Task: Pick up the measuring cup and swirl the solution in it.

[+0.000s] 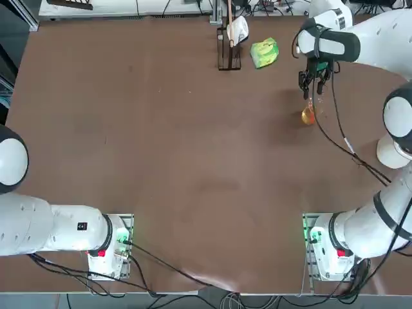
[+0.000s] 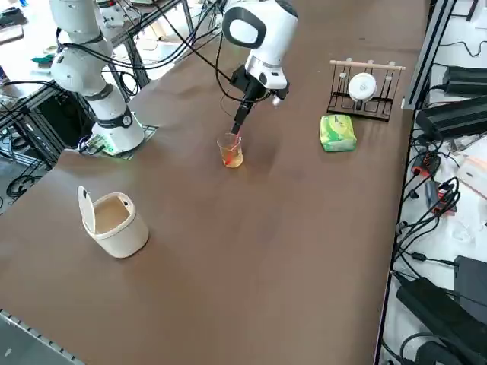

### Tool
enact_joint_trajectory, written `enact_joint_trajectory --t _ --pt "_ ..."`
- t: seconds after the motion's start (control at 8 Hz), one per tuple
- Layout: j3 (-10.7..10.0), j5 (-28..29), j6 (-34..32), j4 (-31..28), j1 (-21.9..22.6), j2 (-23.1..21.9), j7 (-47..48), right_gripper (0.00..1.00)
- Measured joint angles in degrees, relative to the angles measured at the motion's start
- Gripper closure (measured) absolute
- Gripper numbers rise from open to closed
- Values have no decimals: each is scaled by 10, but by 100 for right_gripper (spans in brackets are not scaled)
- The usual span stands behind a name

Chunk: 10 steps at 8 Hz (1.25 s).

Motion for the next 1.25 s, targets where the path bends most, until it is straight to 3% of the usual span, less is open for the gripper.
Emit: enact_joint_trajectory --t 0.12,0.38,0.88,1.25 --pt "0 0 -7 10 6 3 3 0" --pt "0 0 -40 40 13 4 4 0" --pt "-5 1 -161 164 10 -10 -44 0" --pt "-10 42 -171 191 -27 -58 -77 0"
